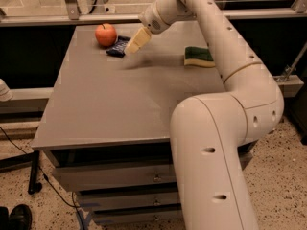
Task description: Move rxbar blueberry near apple
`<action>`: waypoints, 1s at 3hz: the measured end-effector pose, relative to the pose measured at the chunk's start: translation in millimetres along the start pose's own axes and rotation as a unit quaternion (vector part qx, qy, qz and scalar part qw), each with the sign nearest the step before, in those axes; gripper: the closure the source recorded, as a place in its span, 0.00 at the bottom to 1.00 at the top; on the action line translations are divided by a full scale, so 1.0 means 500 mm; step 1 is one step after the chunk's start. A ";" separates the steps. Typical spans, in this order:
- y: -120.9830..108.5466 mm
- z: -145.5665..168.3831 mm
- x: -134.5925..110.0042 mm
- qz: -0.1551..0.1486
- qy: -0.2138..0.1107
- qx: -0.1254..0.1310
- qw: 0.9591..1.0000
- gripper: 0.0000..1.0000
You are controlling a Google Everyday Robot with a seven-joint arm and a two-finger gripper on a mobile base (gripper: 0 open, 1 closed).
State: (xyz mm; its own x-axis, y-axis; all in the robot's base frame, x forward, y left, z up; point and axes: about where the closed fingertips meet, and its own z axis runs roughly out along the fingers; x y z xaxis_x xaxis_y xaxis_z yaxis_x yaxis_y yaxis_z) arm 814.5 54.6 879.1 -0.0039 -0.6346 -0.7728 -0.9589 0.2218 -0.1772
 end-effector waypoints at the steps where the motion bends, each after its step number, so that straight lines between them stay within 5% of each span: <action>1: 0.016 -0.072 0.055 0.030 0.013 0.004 0.999 0.00; 2: 0.041 -0.116 0.111 0.050 -0.009 0.001 0.999 0.00; 3: 0.057 -0.156 0.158 0.062 -0.065 0.011 0.996 0.00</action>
Offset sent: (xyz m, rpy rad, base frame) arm -0.0818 -0.1193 -0.0256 0.1335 0.0810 -0.0784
